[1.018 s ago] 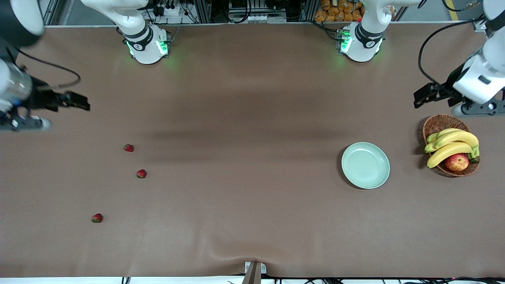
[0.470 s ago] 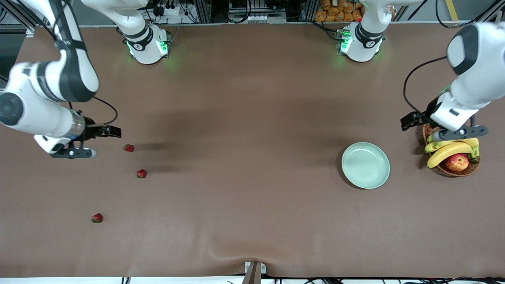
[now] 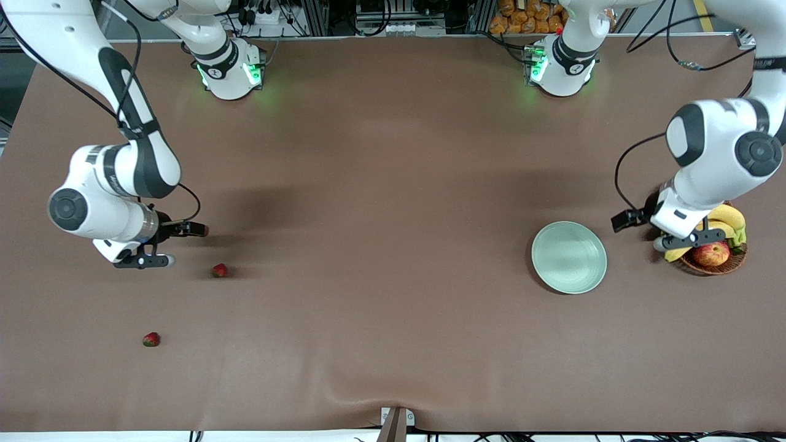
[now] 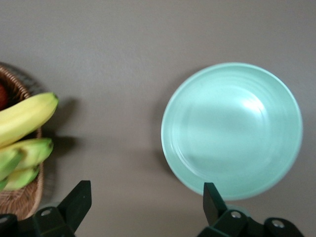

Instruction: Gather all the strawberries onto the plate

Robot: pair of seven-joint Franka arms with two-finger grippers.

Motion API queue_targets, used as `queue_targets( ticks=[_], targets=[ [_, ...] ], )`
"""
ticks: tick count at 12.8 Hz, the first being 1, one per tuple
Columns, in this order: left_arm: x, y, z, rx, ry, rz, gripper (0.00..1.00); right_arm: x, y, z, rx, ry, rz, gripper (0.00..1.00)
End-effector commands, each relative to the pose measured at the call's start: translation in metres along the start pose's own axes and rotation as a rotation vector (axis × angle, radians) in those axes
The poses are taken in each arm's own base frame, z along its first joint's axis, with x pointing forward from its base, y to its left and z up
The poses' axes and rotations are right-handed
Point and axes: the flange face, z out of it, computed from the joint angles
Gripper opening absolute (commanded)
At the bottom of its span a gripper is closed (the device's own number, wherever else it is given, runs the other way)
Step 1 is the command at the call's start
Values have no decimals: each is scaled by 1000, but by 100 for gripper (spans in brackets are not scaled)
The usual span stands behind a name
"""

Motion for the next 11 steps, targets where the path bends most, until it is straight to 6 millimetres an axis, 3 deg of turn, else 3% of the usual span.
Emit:
queue_targets(
  ticks=[1, 4, 11],
  targets=[
    [14, -12, 30, -45, 28, -76, 100, -17, -4, 20, -77, 33, -115, 100],
    [24, -13, 49, -86, 34, -133, 100, -29, -7, 39, -113, 39, -177, 100],
    [28, -5, 44, -90, 44, -160, 100, -33, -3, 55, -112, 22, -279, 100]
  ],
)
